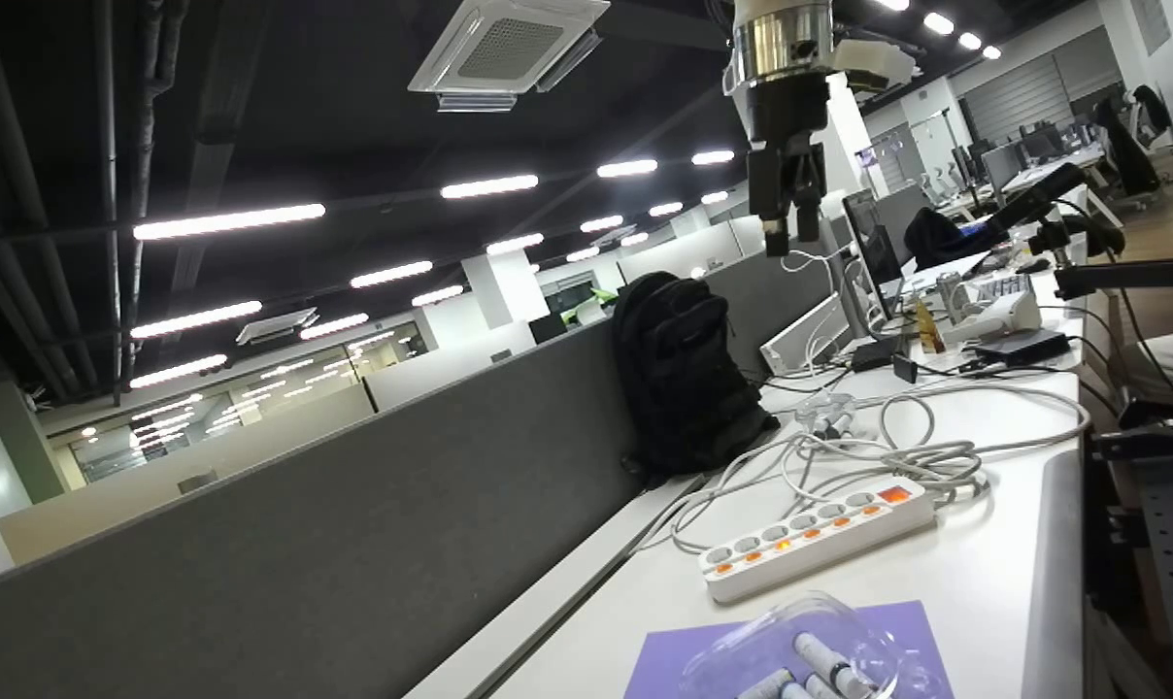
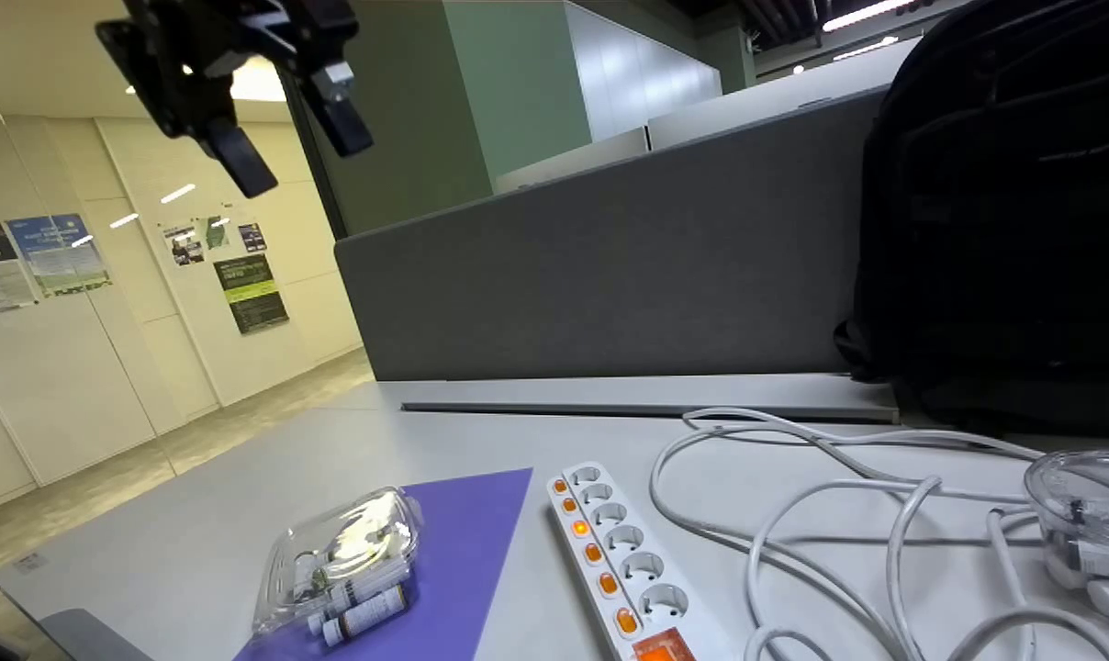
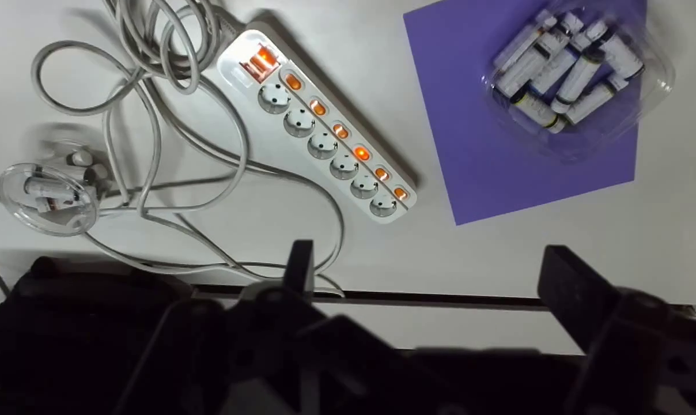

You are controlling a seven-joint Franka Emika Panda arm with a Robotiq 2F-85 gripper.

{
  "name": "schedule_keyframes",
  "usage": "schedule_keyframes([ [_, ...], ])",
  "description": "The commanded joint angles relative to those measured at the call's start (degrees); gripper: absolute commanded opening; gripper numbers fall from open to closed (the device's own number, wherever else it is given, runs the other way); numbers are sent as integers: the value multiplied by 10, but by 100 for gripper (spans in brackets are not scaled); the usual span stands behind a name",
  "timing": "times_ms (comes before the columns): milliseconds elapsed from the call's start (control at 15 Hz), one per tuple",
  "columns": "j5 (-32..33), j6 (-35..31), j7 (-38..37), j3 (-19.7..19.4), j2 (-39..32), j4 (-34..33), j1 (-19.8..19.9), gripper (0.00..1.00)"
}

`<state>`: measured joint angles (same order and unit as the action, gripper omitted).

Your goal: Turn off the third switch from the left on the extension cable

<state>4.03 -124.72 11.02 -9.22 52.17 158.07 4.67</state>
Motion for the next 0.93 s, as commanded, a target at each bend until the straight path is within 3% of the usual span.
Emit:
schedule_keyframes([
  [0, -24, -77, -21, -6, -81, -4, -5, 100],
  [267, -54, -145, -24, 1, -181, -17, -14, 100],
  [333, -59, -158, -22, 4, -208, -22, -18, 82],
  [867, -133, -267, -1, 0, -422, -99, -51, 25],
])
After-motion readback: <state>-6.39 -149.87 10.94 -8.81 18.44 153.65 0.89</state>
